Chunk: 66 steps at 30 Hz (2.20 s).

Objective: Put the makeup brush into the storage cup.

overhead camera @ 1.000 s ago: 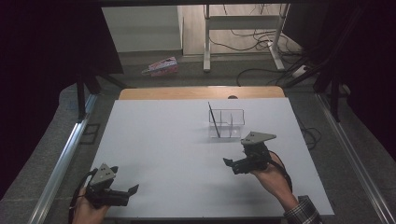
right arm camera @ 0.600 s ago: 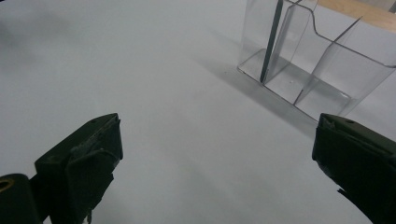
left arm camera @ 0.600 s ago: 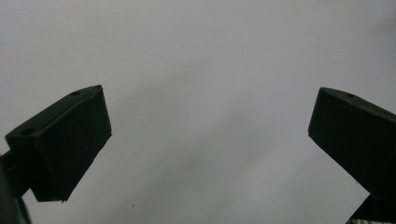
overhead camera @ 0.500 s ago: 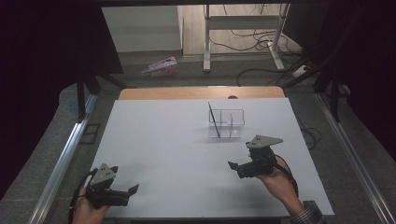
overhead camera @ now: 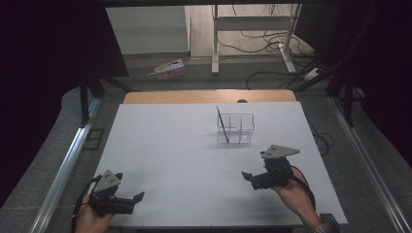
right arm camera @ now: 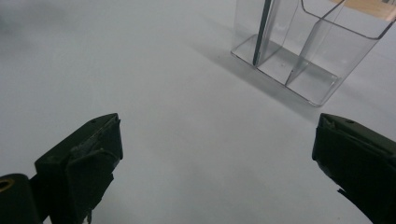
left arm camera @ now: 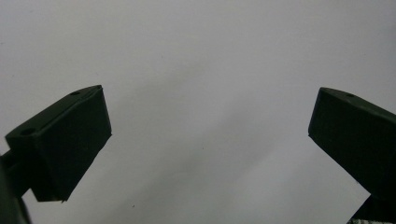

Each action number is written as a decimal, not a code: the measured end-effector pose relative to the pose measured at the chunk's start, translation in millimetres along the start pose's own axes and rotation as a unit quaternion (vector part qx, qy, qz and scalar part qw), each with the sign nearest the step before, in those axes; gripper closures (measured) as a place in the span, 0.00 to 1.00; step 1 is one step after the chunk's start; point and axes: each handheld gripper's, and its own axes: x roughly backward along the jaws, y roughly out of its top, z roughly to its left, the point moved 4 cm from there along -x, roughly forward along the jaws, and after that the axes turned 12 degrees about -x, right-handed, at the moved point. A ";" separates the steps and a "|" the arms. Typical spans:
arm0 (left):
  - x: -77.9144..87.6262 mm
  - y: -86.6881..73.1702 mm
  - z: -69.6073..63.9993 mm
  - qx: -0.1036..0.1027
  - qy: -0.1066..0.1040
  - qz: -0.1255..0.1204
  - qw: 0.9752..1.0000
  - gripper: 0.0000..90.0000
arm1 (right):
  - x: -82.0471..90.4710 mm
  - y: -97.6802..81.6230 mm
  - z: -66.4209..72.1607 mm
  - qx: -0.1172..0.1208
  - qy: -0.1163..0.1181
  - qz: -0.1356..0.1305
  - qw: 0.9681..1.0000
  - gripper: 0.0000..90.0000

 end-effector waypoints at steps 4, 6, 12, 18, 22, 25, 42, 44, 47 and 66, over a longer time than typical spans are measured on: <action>0.0 0.1 0.2 0.001 0.000 0.000 1.000 0.00 | 2.0 -3.5 -0.8 -0.003 0.000 0.000 1.000 0.01; 0.1 0.2 0.3 0.001 0.000 -0.001 1.000 0.00 | 3.1 -5.5 -1.4 -0.004 -0.001 0.001 1.000 0.01; 0.2 0.4 0.8 0.004 -0.002 -0.004 1.000 0.00 | 6.1 -11.7 -3.0 -0.006 -0.002 0.006 1.000 0.01; 0.8 0.2 2.0 0.010 -0.005 -0.008 1.000 0.00 | 8.2 -17.5 -5.1 -0.008 -0.007 0.010 1.000 0.01; 0.7 0.2 2.2 0.011 -0.005 -0.008 1.000 0.00 | 10.1 -20.6 -6.4 -0.007 -0.009 0.012 1.000 0.00; 0.4 0.2 2.1 0.010 -0.005 -0.006 1.000 0.00 | 11.9 -22.3 -6.9 -0.008 -0.011 0.011 1.000 0.00; -0.7 0.9 1.8 0.007 -0.005 -0.006 1.000 0.00 | 26.1 -31.1 -9.8 -0.014 -0.021 0.006 1.000 0.00; -0.7 0.9 1.8 0.007 -0.005 -0.006 1.000 0.00 | 27.4 -32.3 -10.3 -0.014 -0.022 0.004 1.000 0.00; -0.9 1.0 1.7 0.007 -0.004 -0.006 1.000 0.00 | 29.8 -34.3 -11.1 -0.016 -0.025 0.005 1.000 0.00; -1.3 1.4 2.0 0.006 -0.006 -0.005 1.000 0.00 | 47.3 -50.1 -20.5 -0.034 -0.048 0.007 0.998 0.00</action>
